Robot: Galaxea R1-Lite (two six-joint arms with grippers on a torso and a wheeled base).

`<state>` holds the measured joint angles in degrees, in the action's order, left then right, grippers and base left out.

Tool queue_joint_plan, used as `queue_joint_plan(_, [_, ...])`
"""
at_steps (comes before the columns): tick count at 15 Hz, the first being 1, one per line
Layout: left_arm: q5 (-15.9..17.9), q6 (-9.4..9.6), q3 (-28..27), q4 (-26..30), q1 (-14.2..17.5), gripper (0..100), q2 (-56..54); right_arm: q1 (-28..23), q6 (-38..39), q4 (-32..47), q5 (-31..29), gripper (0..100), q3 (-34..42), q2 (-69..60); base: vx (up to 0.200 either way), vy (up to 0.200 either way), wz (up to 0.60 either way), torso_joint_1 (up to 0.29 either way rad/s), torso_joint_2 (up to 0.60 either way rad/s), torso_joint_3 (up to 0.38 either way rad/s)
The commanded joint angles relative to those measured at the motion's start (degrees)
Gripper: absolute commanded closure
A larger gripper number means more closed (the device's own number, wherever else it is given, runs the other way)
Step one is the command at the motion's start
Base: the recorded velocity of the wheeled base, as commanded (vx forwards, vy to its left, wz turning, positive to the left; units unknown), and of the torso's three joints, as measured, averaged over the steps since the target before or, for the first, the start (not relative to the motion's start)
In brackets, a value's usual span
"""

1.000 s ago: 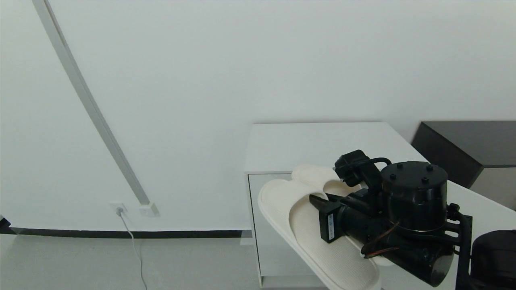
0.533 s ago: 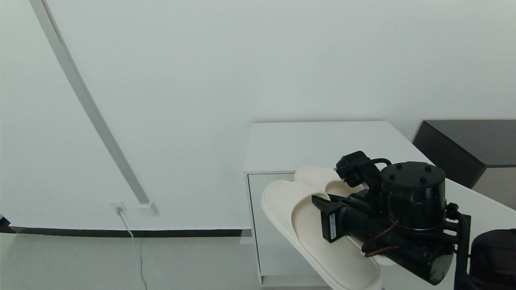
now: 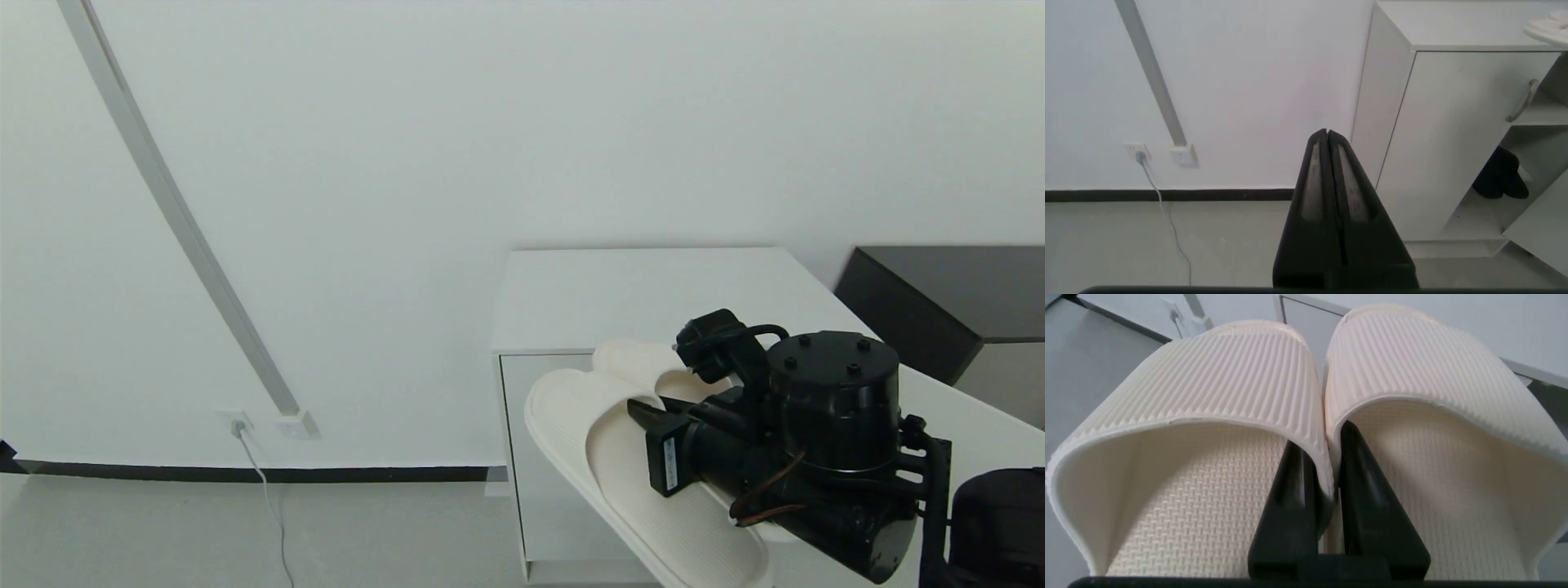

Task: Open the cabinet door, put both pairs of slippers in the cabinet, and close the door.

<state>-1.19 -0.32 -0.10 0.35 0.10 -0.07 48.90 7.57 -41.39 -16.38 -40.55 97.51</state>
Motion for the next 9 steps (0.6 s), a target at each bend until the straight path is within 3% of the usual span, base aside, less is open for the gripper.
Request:
queue_joint_plan(1, [0.1,-0.03,0.0,0.0,0.1,100,0.1,0.0,0.0,0.0,-0.1,100,0.1,-0.1,0.000,-0.200,0.00,0.002,0.00,0.002])
queue_joint_plan(9, [0.1,-0.03,0.0,0.0,0.1,100,0.1,-0.1,0.1,0.0,-0.1,100,0.6,0.1,0.000,-0.200,0.00,0.002,0.00,0.001])
